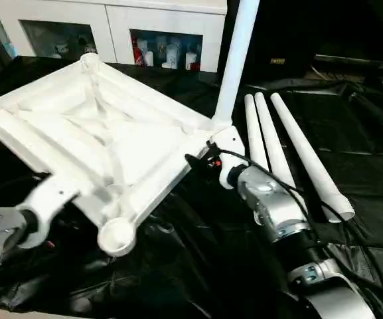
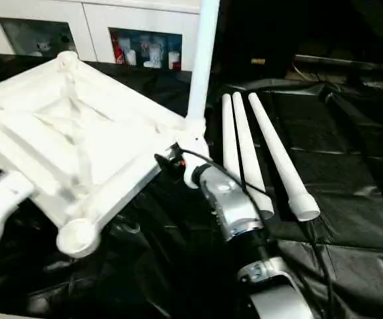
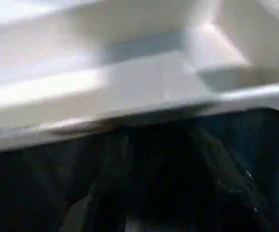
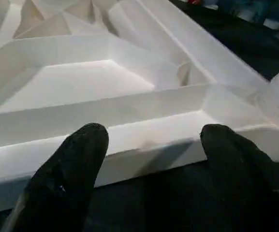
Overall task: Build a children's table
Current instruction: Rotate table base
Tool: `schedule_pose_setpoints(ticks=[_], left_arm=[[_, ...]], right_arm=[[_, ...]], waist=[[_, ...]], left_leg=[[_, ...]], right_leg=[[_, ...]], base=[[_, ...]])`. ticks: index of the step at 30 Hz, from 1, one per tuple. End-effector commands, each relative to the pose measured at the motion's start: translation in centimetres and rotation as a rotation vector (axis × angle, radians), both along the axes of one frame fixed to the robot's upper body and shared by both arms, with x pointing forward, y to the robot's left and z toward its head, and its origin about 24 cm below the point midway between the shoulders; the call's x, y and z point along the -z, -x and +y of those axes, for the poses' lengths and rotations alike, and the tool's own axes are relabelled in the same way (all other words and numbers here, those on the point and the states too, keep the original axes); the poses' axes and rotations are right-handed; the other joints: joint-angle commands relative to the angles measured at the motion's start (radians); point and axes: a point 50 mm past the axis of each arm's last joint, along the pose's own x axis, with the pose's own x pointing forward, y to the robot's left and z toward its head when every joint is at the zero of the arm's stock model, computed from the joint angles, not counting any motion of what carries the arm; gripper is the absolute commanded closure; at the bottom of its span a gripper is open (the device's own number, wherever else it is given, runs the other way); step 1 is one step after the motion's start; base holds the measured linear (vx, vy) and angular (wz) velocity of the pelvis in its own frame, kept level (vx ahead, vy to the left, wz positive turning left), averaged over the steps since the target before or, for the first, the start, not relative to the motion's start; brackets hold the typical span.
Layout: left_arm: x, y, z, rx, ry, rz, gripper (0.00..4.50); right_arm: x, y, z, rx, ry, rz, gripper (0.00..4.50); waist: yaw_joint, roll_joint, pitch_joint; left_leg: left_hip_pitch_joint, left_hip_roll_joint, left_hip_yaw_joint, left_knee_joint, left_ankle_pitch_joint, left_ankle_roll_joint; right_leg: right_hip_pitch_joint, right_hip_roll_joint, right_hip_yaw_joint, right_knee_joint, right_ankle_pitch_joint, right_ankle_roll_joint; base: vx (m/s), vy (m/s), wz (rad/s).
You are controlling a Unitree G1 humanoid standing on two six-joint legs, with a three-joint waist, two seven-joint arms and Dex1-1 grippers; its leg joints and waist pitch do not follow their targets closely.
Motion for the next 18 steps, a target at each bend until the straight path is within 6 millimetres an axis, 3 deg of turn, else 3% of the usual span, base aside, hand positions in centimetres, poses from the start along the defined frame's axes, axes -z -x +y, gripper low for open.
schedule_pose_setpoints(ticks=[1,4,5,6,8,12,13,14,17,18], left_arm=[[-0.7,-0.2,-1.9,0.131,0.050,-0.031,2.64],[-1.6,0.1,-2.1,0.234,0.041,0.019,2.64],[-1.8,0.1,-2.0,0.240,0.038,0.026,2.38],[-2.3,0.0,-1.6,0.255,0.020,0.037,2.31],[-3.0,-0.2,-1.1,0.270,-0.017,0.044,2.16],[-4.6,-1.4,-0.3,0.353,-0.120,-0.008,1.84],[-5.0,-1.9,-0.3,0.390,-0.144,-0.020,1.80],[-5.0,-2.1,-0.5,0.416,-0.153,-0.031,1.72],[-4.5,-2.7,-1.3,0.540,-0.215,-0.027,1.44],[-4.4,-2.8,-1.5,0.568,-0.231,-0.025,1.39]], right_arm=[[-0.3,0.2,-0.3,0.002,-0.022,-0.004,1.00],[-1.0,0.4,-0.3,-0.047,-0.047,-0.030,1.00],[-1.1,0.4,-0.3,-0.059,-0.052,-0.034,1.00],[-1.6,0.6,-0.4,-0.087,-0.062,-0.043,1.00],[-2.1,0.7,-0.7,-0.124,-0.069,-0.055,1.00],[-3.4,1.4,-2.3,-0.258,-0.056,-0.083,1.00],[-3.8,1.9,-3.1,-0.322,-0.023,-0.085,1.00],[-3.9,2.1,-3.4,-0.354,-0.004,-0.083,1.00],[-4.4,3.3,-4.6,-0.486,0.079,-0.065,1.00],[-4.5,3.5,-4.8,-0.509,0.097,-0.061,1.00]], waist=[[-0.004,0.036,-0.077],[-0.002,0.043,-0.082],[-0.005,0.039,-0.081],[-0.004,0.044,-0.079],[-0.008,0.041,-0.078],[-0.001,0.052,-0.075],[0.001,0.057,-0.079],[0.004,0.052,-0.081],[0.010,0.060,-0.084],[0.009,0.056,-0.083]], left_leg=[[0.042,0.048,-0.029,-0.083,-0.324,-0.066],[0.043,0.046,-0.030,-0.080,-0.312,-0.068],[0.040,0.045,-0.029,-0.080,-0.307,-0.066],[0.040,0.044,-0.030,-0.080,-0.310,-0.066],[0.040,0.044,-0.027,-0.078,-0.314,-0.063],[0.047,0.044,-0.031,-0.078,-0.349,-0.063],[0.046,0.045,-0.031,-0.075,-0.328,-0.063],[0.045,0.044,-0.029,-0.072,-0.315,-0.059],[0.043,0.046,-0.030,-0.069,-0.304,-0.047],[0.042,0.045,-0.030,-0.070,-0.299,-0.040]], right_leg=[[0.031,-0.047,0.042,-0.063,-0.174,-0.175],[0.035,-0.045,0.040,-0.056,-0.139,-0.184],[0.036,-0.044,0.040,-0.053,-0.126,-0.190],[0.036,-0.043,0.039,-0.053,-0.128,-0.190],[0.037,-0.043,0.041,-0.054,-0.136,-0.190],[0.037,-0.042,0.041,-0.061,-0.186,-0.181],[0.038,-0.043,0.041,-0.056,-0.151,-0.184],[0.042,-0.042,0.041,-0.054,-0.130,-0.191],[0.048,-0.047,0.040,-0.051,-0.137,-0.205],[0.048,-0.046,0.040,-0.056,-0.136,-0.204]], base=[[0.000,0.000,0.00],[0.000,0.000,0.00],[0.000,0.000,0.00],[0.000,0.000,0.00],[0.000,0.000,0.00],[0.000,0.000,0.00],[0.000,0.000,0.00],[0.000,0.000,0.00],[0.000,0.000,0.00],[0.000,0.000,0.00]])
